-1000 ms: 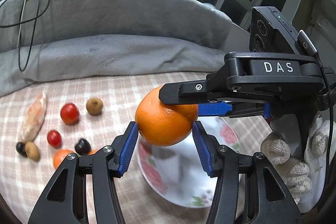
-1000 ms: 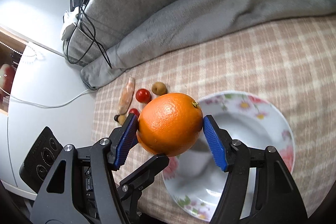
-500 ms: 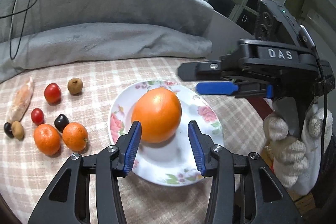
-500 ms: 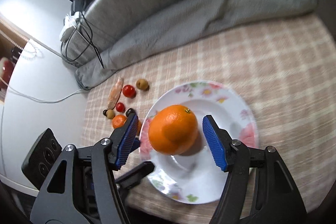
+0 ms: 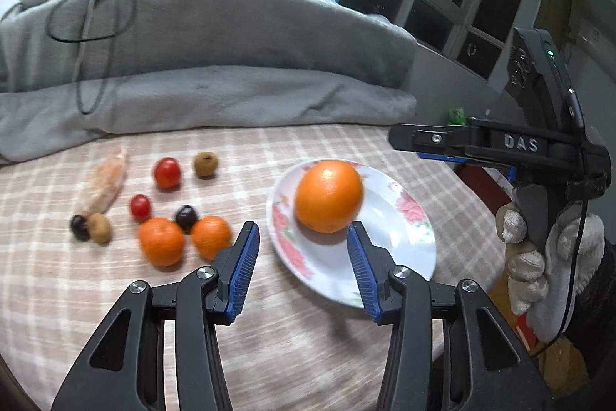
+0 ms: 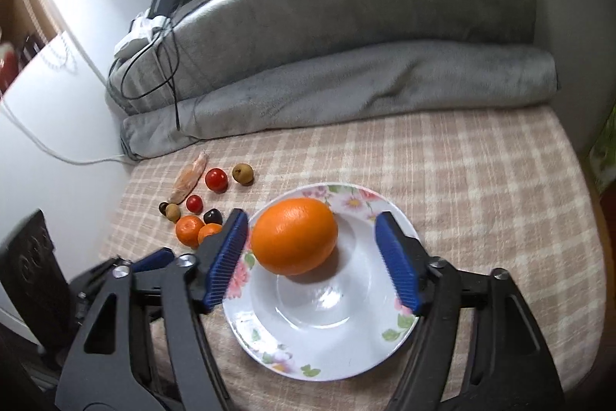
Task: Organize fruits
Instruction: 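Lower the large orange onto the white plate and open the right gripper, then move the right gripper to a mandarin while the left gripper approaches a brown kiwi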
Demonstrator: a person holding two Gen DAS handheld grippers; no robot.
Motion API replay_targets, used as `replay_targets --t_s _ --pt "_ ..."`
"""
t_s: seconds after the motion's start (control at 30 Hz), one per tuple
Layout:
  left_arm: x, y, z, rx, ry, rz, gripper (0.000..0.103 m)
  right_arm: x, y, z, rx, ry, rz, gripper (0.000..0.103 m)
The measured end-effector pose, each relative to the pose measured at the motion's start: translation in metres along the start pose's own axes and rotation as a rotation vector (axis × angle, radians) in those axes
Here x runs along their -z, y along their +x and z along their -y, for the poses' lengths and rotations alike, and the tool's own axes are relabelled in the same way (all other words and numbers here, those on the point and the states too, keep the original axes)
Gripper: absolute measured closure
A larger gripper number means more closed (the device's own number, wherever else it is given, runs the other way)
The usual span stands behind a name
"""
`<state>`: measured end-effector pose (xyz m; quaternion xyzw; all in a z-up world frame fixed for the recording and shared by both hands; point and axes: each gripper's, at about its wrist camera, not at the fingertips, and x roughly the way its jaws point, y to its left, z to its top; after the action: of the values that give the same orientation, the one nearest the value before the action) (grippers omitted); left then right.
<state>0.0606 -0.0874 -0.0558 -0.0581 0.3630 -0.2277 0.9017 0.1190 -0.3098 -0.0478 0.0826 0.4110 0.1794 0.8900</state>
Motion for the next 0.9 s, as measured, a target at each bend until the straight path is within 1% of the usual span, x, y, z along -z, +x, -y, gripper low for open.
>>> replay_targets --t_s 0.1,0.13,0.17,0.23,0.33,0.5,0.9 --pt "0.001 -0.009 -0.01 -0.043 -0.008 0.023 0.057 0.0 -0.005 -0.015 0.028 -0.074 0.039 0.026" --pt "0.002 -0.013 -0.015 -0.054 -0.011 0.031 0.057 -0.001 -0.007 -0.02 0.032 -0.1 0.051 0.024" --pt "0.002 -0.015 -0.019 -0.061 -0.011 0.034 0.057 0.0 -0.008 -0.024 0.031 -0.118 0.062 0.022" --pt "0.004 -0.021 -0.028 -0.083 -0.009 0.038 0.057 0.0 -0.012 -0.033 0.02 -0.153 0.091 0.022" --pt "0.008 -0.027 -0.039 -0.118 -0.015 0.042 0.057 0.0 -0.012 -0.046 -0.003 -0.204 0.099 0.021" --pt "0.014 -0.032 -0.064 -0.18 -0.033 0.038 0.057 0.003 0.0 -0.065 -0.016 -0.272 0.062 0.021" --pt "0.017 -0.028 -0.115 -0.278 -0.081 0.014 0.057 0.016 0.042 -0.101 -0.074 -0.386 -0.054 0.021"
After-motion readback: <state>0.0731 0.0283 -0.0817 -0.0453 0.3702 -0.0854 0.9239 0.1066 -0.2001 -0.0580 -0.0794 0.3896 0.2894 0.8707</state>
